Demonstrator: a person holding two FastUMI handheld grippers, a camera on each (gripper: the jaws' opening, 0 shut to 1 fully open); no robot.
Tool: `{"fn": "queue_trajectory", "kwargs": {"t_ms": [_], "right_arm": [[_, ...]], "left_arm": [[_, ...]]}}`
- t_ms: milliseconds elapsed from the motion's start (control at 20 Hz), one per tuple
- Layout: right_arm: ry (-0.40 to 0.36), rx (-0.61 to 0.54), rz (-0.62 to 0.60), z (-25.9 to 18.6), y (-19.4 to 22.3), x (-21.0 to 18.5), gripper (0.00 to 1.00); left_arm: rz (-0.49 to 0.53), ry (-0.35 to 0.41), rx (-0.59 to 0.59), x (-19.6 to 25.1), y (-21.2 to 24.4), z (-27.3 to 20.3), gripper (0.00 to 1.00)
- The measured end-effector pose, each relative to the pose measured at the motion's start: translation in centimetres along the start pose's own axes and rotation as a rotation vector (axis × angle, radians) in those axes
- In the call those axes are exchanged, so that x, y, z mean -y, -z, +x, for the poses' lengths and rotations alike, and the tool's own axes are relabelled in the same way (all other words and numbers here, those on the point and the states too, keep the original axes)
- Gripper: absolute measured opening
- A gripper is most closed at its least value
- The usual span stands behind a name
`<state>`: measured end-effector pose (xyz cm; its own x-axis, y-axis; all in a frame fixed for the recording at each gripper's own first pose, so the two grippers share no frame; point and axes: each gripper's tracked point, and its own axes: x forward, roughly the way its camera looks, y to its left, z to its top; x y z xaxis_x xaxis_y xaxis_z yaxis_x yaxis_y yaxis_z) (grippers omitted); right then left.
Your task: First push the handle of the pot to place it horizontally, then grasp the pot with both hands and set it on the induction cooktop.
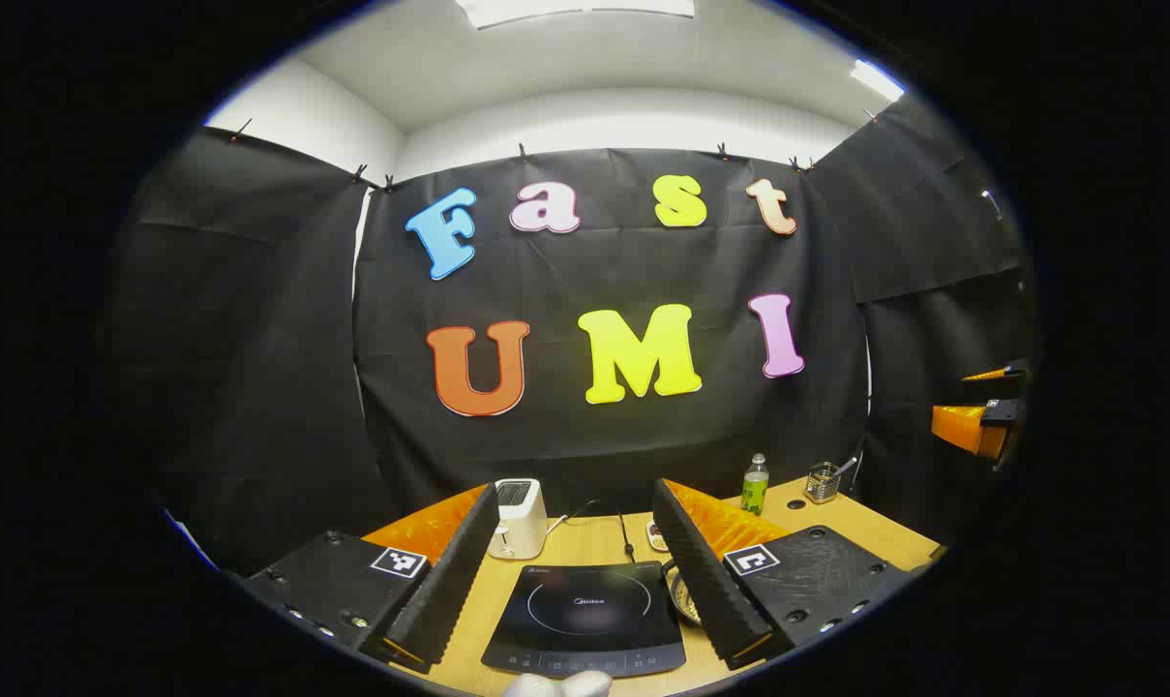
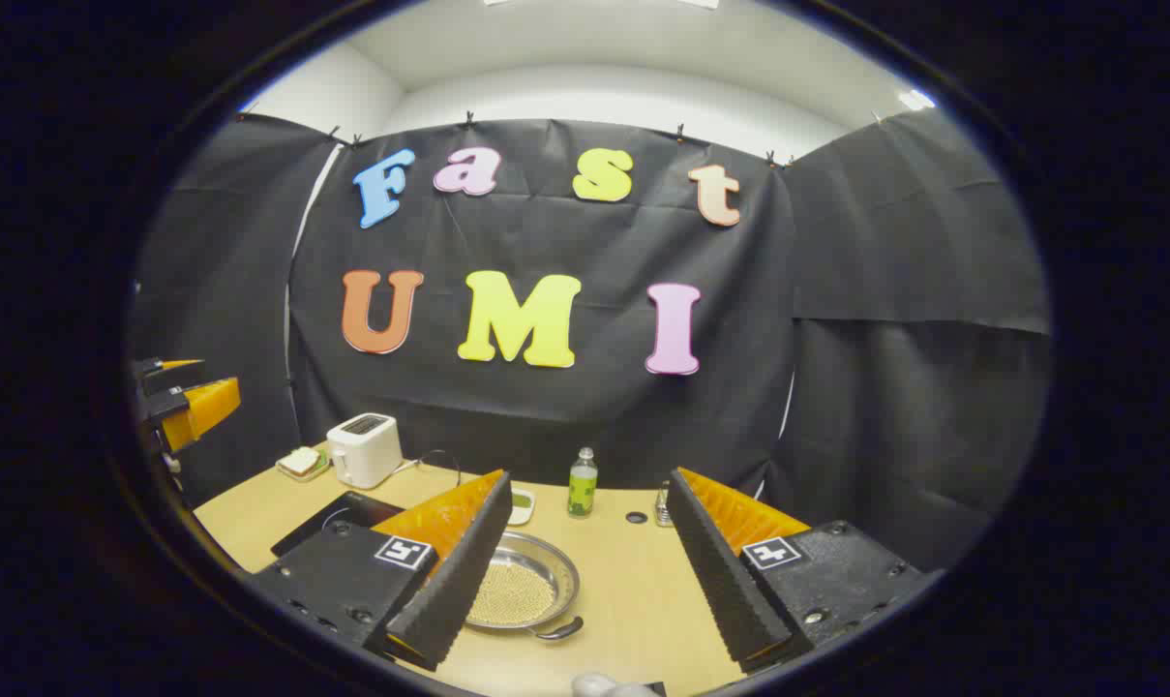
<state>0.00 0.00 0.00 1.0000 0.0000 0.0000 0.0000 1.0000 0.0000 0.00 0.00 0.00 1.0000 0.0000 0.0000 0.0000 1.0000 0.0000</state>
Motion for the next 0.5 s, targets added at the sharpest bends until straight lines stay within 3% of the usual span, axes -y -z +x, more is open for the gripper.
{"fn": "queue_trajectory", "kwargs": {"t_ms": [500], "right_arm": [[-0.019, -0.018, -0.013, 0.65, 0.70, -0.44, 1.00]], "left_arm": [[0.013, -0.009, -0.010, -0.04, 0.86, -0.18, 0.95]]}}
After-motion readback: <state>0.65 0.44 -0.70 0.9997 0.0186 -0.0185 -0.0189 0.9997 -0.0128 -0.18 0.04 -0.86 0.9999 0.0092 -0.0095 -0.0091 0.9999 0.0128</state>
